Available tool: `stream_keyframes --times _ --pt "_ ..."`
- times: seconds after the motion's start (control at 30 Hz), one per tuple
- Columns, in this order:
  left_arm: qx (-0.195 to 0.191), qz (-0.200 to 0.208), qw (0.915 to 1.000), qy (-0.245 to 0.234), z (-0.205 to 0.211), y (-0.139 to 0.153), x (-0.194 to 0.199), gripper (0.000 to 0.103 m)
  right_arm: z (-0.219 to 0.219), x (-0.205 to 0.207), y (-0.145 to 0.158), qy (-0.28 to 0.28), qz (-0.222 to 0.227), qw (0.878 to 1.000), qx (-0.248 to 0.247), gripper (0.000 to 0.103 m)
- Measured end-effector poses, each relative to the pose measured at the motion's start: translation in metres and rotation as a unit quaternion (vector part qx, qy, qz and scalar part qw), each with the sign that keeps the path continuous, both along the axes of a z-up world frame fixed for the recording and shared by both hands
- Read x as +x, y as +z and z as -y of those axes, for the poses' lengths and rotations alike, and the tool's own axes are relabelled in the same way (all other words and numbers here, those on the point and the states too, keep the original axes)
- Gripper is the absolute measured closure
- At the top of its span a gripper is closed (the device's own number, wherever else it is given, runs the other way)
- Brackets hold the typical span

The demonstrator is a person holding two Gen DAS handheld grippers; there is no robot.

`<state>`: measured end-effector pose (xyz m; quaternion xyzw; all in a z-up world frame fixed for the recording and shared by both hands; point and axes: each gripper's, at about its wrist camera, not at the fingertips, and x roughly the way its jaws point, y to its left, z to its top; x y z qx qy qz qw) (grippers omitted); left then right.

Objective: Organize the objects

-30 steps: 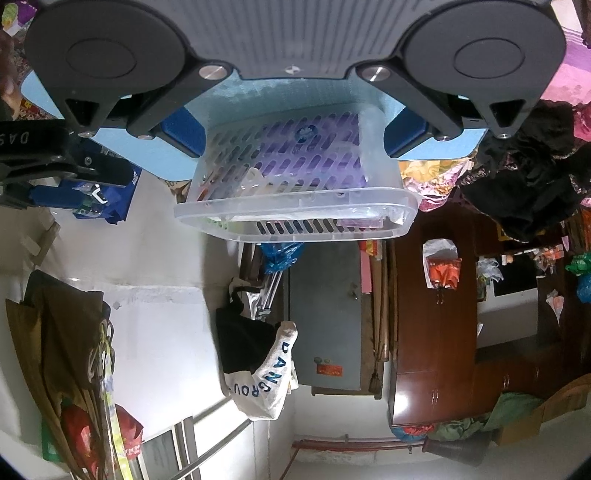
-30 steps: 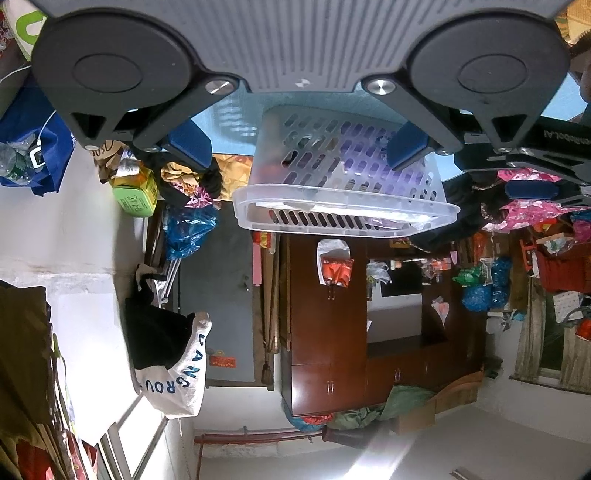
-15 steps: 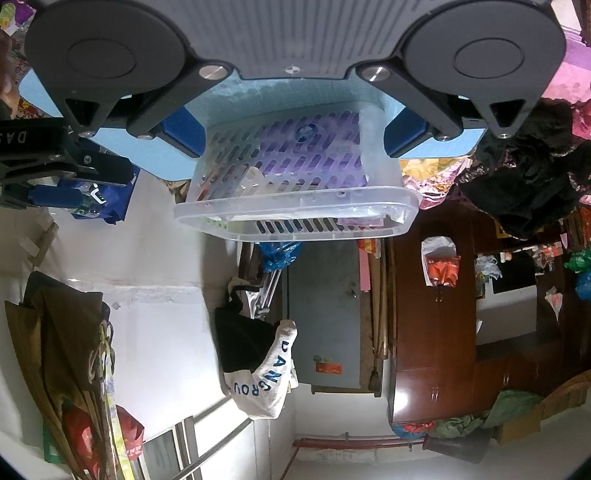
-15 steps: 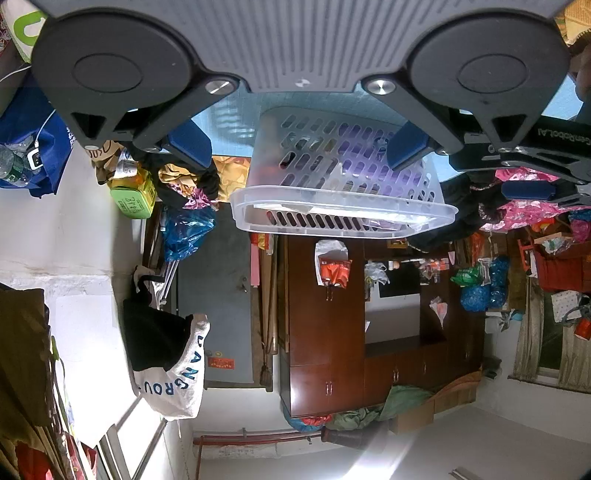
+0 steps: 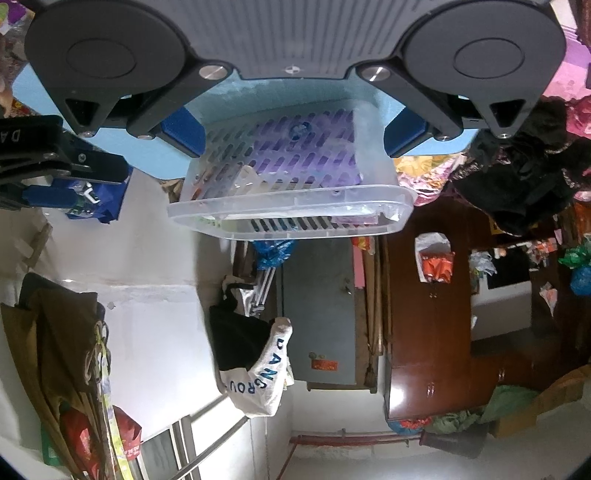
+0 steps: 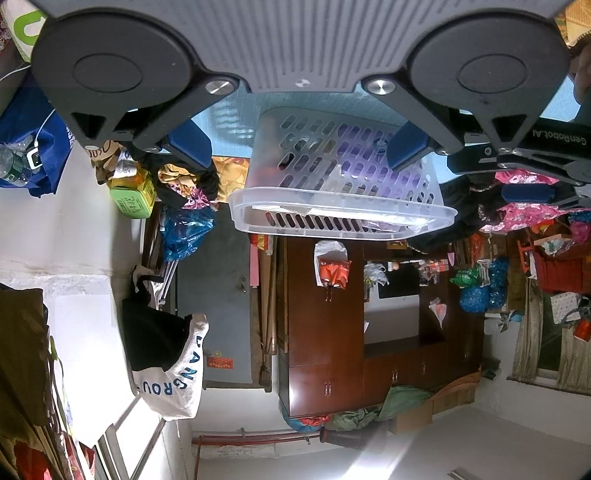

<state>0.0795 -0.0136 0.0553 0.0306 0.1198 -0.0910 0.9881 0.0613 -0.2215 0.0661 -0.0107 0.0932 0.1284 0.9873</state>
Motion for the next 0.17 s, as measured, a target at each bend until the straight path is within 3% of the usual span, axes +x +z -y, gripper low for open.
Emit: stream_keyframes --times 0.17 --pt "0.016 0.013 0.9998 0.007 0.0046 -0.0005 -0.0039 0.000 -0.0003 0.0000 -0.0002 -0.001 0.002 1.000 -0.003 0.000"
